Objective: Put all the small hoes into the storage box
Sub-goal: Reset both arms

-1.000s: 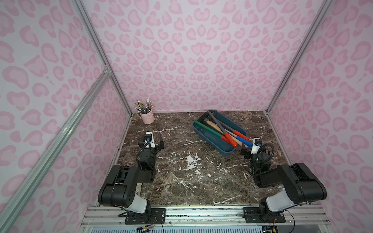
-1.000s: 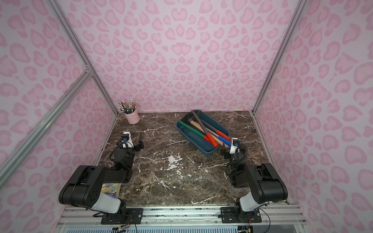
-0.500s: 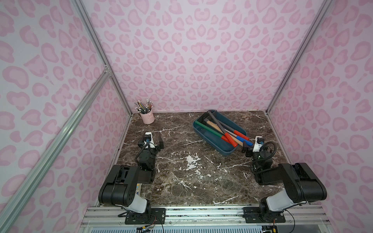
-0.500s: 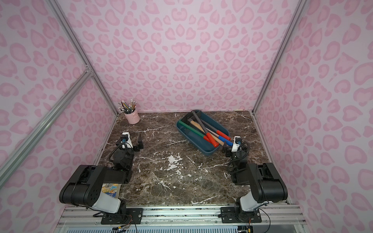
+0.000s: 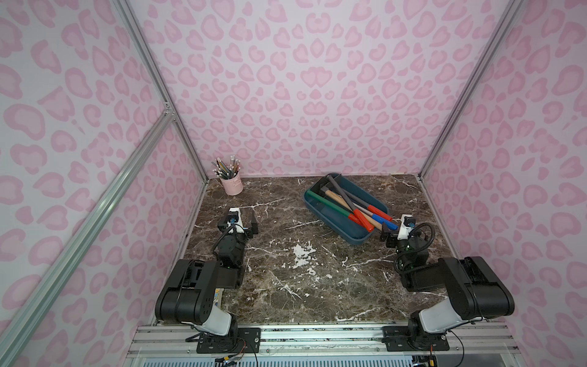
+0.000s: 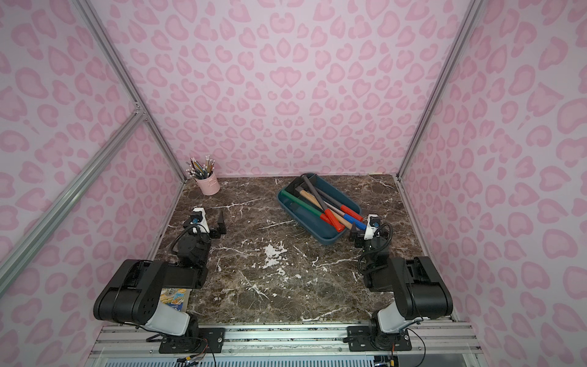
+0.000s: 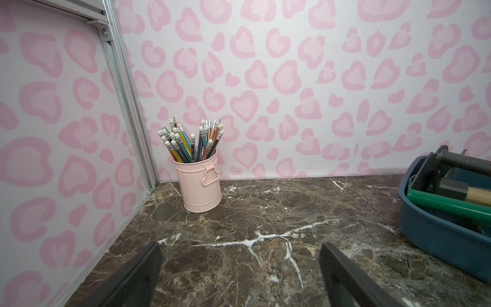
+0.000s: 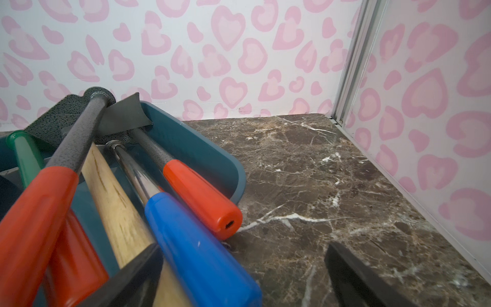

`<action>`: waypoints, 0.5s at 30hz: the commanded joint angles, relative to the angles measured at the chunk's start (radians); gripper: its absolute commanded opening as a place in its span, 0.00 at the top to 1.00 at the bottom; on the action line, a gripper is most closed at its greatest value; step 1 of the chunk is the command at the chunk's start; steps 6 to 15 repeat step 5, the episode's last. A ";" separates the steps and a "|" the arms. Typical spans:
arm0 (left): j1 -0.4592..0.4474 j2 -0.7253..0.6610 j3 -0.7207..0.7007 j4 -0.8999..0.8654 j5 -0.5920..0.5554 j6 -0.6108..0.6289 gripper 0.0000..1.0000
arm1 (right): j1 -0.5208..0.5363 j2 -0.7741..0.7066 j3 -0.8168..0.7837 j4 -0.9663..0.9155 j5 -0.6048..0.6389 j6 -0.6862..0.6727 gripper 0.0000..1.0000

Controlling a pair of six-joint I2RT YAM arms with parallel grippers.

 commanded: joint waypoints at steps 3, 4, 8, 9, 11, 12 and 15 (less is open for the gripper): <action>0.001 -0.005 0.001 0.019 0.003 0.002 0.04 | 0.002 -0.003 0.013 -0.003 -0.001 0.001 0.01; 0.001 -0.005 0.001 0.021 0.003 0.002 0.04 | 0.002 -0.003 0.008 0.006 -0.002 0.000 0.00; 0.001 -0.005 0.000 0.021 0.003 0.003 0.04 | 0.004 -0.010 -0.007 0.030 0.007 0.001 0.00; 0.001 -0.005 0.000 0.021 0.003 0.003 0.04 | 0.004 -0.010 -0.007 0.030 0.007 0.001 0.00; 0.001 -0.005 0.000 0.021 0.003 0.003 0.04 | 0.004 -0.010 -0.007 0.030 0.007 0.001 0.00; 0.001 -0.005 0.000 0.021 0.003 0.003 0.04 | 0.004 -0.010 -0.007 0.030 0.007 0.001 0.00; 0.001 -0.005 0.000 0.021 0.003 0.003 0.04 | 0.004 -0.010 -0.007 0.030 0.007 0.001 0.00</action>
